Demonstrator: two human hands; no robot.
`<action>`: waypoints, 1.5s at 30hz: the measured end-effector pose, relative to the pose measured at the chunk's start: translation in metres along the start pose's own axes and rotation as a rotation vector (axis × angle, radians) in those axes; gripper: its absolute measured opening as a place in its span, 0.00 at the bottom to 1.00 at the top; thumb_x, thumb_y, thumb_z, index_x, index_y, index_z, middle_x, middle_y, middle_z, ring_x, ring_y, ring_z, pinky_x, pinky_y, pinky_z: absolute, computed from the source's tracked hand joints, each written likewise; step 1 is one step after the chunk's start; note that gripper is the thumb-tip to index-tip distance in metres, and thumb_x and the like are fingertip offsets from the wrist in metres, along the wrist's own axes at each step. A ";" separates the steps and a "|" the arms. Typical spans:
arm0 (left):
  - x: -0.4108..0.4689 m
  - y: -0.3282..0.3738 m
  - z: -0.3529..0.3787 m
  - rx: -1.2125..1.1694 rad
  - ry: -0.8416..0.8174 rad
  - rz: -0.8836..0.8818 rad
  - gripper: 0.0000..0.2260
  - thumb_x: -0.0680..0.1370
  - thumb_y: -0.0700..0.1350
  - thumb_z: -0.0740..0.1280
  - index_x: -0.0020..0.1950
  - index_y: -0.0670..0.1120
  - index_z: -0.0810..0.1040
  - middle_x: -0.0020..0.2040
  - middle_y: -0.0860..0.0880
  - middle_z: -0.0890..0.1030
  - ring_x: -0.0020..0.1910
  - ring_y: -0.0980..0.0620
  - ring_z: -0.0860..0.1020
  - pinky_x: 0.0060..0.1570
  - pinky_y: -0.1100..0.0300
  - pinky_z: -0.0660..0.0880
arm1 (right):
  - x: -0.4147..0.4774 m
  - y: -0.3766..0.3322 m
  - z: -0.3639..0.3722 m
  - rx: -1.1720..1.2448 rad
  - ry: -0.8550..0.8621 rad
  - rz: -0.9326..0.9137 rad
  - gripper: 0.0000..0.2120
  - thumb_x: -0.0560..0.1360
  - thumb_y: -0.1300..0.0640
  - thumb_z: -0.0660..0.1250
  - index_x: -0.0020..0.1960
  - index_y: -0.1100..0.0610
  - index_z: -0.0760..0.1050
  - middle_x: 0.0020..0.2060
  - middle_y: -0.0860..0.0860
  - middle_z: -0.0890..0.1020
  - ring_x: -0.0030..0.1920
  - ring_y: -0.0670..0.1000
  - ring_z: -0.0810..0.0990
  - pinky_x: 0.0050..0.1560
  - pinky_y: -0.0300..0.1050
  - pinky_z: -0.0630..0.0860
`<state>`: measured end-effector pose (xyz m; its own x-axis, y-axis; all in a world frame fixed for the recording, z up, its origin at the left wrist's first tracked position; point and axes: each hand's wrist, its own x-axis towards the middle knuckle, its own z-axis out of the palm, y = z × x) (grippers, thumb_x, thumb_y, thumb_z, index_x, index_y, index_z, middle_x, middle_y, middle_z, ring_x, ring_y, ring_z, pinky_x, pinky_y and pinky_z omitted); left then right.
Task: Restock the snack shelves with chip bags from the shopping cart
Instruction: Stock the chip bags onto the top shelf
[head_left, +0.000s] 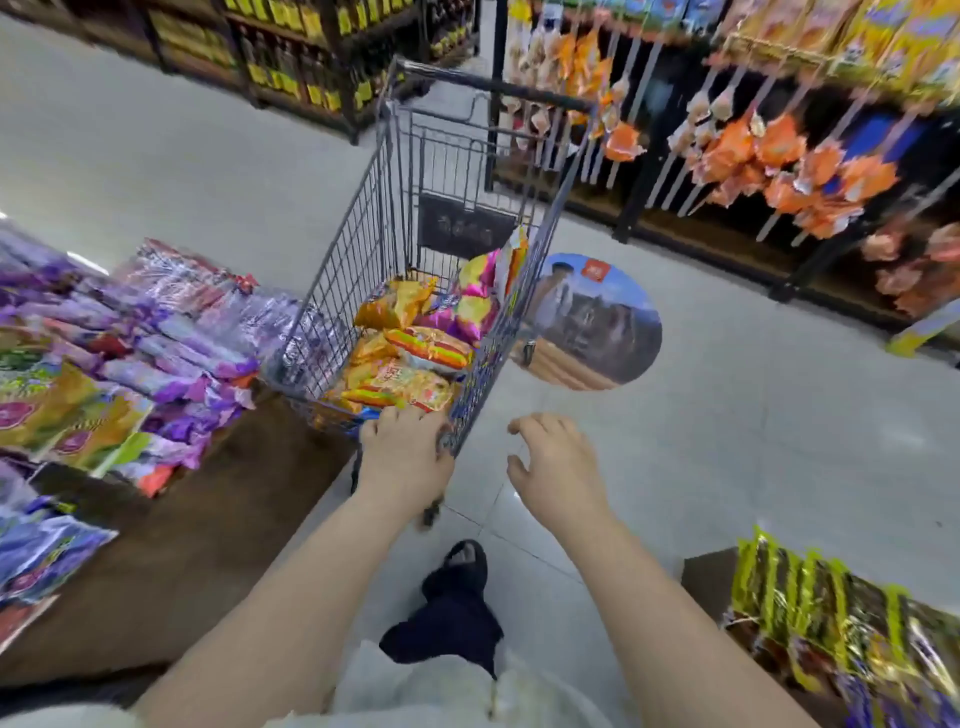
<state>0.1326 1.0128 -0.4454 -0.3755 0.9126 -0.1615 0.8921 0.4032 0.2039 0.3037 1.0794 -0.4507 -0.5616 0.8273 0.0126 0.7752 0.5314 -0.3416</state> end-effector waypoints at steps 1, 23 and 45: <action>0.019 -0.006 0.000 0.005 -0.008 -0.030 0.15 0.76 0.51 0.64 0.63 0.55 0.74 0.60 0.51 0.76 0.63 0.46 0.69 0.59 0.49 0.64 | 0.022 0.004 0.004 -0.012 -0.027 -0.024 0.16 0.73 0.56 0.67 0.60 0.55 0.76 0.57 0.52 0.79 0.60 0.58 0.73 0.57 0.53 0.70; 0.240 -0.069 0.026 -0.373 -0.237 -0.699 0.15 0.79 0.54 0.64 0.64 0.52 0.75 0.61 0.47 0.77 0.64 0.42 0.71 0.54 0.50 0.69 | 0.413 -0.011 0.120 -0.072 -0.778 -0.341 0.19 0.75 0.53 0.65 0.65 0.54 0.73 0.59 0.54 0.78 0.61 0.58 0.73 0.58 0.54 0.75; 0.332 0.026 0.106 -1.167 0.242 -1.526 0.35 0.76 0.45 0.72 0.78 0.52 0.57 0.74 0.49 0.67 0.71 0.47 0.68 0.66 0.54 0.67 | 0.489 0.097 0.230 0.285 -1.597 0.332 0.49 0.51 0.44 0.83 0.68 0.55 0.71 0.57 0.54 0.81 0.55 0.55 0.80 0.52 0.53 0.79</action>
<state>0.0582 1.3189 -0.5963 -0.6663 -0.2494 -0.7027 -0.7127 0.4900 0.5019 0.0377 1.4941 -0.6935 -0.2439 -0.2153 -0.9456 0.9408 0.1842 -0.2846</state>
